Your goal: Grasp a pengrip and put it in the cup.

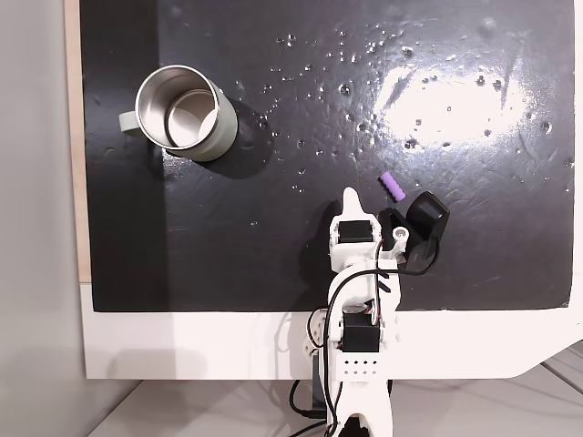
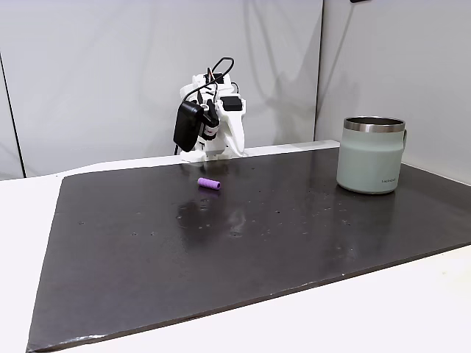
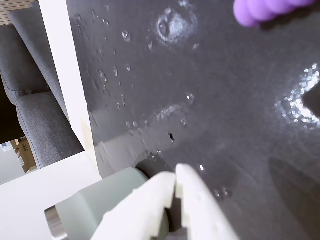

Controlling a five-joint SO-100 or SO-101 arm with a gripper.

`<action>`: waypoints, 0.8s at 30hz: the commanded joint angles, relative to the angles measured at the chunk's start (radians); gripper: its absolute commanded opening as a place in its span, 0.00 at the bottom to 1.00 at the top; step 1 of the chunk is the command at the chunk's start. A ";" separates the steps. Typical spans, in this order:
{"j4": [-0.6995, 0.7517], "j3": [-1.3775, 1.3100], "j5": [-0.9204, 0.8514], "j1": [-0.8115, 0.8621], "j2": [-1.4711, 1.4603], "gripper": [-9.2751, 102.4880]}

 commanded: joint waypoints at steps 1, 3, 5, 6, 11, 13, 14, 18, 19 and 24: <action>-0.040 -0.003 0.000 -0.005 0.008 0.08; -0.040 -0.003 0.000 -0.005 0.008 0.08; -0.040 -0.003 0.000 -0.005 0.008 0.08; -0.040 -0.003 0.000 -0.005 0.008 0.08; -0.040 -0.003 0.000 -0.005 0.008 0.08; -0.041 -0.003 0.006 -0.005 0.008 0.08; -0.035 -0.006 0.008 -0.003 0.008 0.08; 0.029 -0.064 0.025 -0.011 0.008 0.08; 0.040 -0.084 0.028 -0.012 0.008 0.08; 0.071 -0.166 0.038 -0.028 -0.038 0.08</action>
